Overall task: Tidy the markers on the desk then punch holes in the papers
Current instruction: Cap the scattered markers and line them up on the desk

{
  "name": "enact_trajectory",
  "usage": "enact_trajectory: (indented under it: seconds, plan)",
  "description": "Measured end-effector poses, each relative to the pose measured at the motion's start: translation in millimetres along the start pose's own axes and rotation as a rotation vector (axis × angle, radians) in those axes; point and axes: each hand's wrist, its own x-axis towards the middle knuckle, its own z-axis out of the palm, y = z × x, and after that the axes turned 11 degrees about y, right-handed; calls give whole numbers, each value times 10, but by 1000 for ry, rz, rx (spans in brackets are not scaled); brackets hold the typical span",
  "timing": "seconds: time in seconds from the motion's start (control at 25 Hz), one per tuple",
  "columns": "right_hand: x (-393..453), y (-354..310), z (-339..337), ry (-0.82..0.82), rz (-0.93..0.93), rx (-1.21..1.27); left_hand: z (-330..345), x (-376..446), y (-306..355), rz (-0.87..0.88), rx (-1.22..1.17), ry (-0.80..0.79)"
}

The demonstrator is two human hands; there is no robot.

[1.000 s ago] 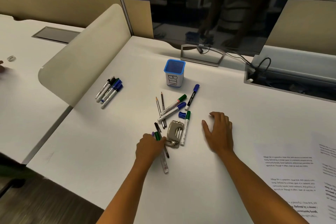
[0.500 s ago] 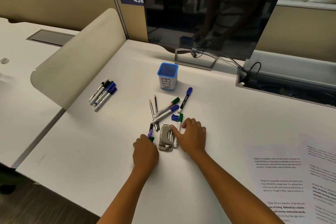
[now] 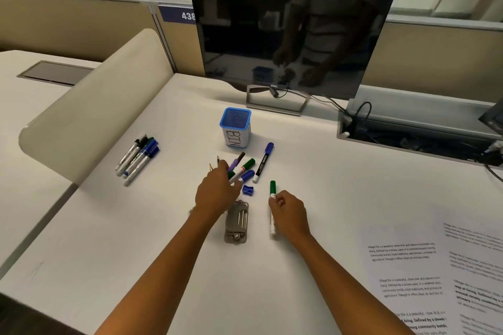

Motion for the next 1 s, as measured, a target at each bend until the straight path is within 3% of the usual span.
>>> enact_trajectory:
  seconds: [0.2,0.52,0.6,0.68,0.76,0.92,1.0]
  plan:
    - [34,104,-62,-25,71,244,236,305,33,112,223,-169]
    - [64,102,-59,-16,66,249,219,365,170,147,259,-1]
    - [75,115,-48,-26,79,255,143,286,242,184,130,74]
    - [89,94,-52,-40,112,255,76,163,355,162,-173,73]
    - [129,88,-64,-65,174,297,28,29,449,48,-500,-15]
    - [241,69,-202,-202,468,538,32,-185,466,-305,-1008,-185]
    - [226,21,-322,-146,481,532,99,-287,423,-422,-1158,-224]
